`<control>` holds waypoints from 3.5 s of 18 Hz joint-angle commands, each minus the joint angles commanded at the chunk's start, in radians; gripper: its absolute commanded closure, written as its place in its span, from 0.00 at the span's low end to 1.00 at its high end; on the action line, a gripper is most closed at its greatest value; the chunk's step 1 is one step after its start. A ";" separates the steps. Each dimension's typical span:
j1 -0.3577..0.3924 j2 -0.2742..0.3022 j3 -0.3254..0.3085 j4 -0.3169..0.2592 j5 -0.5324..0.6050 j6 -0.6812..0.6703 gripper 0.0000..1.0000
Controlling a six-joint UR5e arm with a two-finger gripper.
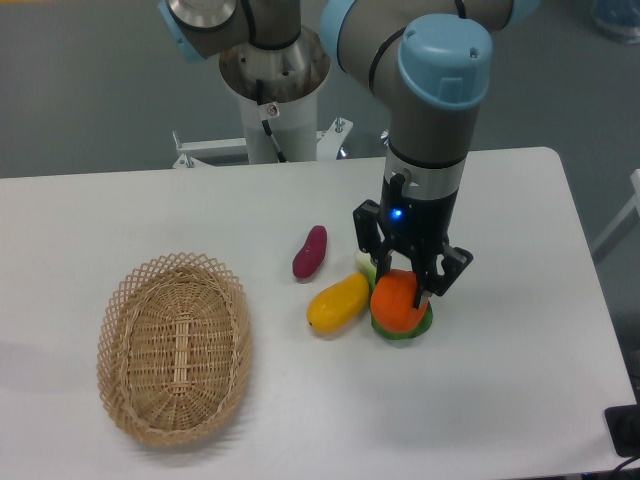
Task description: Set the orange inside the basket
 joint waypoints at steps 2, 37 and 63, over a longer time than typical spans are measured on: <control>-0.003 0.000 -0.006 0.003 -0.002 0.000 0.45; -0.480 -0.216 -0.176 0.215 0.025 -0.650 0.44; -0.423 -0.109 -0.187 0.310 0.087 -0.644 0.00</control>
